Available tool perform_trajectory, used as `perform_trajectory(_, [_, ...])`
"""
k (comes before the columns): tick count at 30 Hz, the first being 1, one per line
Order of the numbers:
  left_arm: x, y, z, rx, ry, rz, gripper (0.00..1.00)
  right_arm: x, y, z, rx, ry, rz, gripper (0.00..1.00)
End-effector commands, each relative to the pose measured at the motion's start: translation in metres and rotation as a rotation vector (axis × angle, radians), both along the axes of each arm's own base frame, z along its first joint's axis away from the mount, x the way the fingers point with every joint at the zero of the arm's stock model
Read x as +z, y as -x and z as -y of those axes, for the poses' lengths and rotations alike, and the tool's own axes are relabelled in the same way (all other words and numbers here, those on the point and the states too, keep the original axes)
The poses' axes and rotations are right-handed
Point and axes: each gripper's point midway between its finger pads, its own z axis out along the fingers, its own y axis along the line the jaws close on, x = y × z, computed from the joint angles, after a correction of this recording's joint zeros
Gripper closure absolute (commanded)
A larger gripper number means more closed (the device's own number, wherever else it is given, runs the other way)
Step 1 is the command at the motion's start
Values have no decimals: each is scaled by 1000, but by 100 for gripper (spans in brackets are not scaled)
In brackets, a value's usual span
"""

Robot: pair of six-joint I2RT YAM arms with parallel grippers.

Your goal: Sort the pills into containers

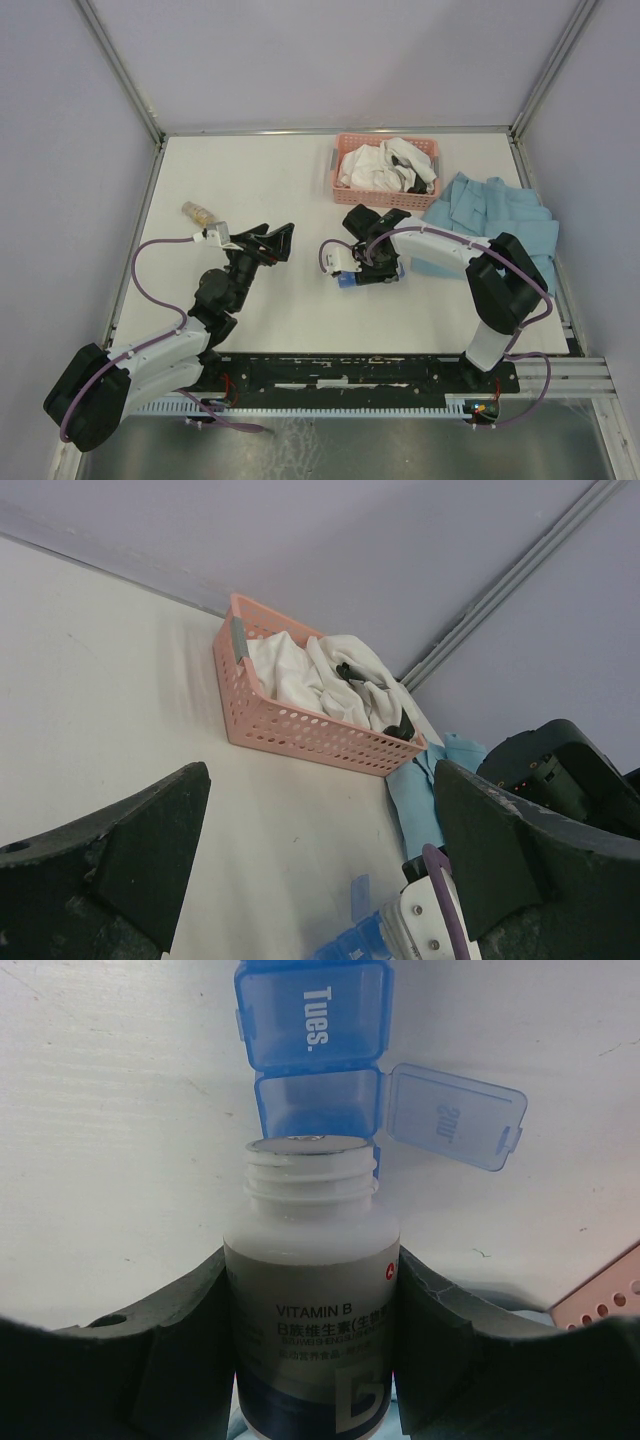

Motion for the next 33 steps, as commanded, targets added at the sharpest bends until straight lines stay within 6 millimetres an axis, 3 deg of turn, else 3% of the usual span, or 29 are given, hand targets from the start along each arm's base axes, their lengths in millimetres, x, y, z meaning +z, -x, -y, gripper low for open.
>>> perform_trajectory(1, [15,0,-7,35,15,52,1,10,-10,-6,-15,-5,43,99])
perform_trajectory(33, [15,-1,-6,34,13,50,1,12,-7,-9,-24,-40,32,99])
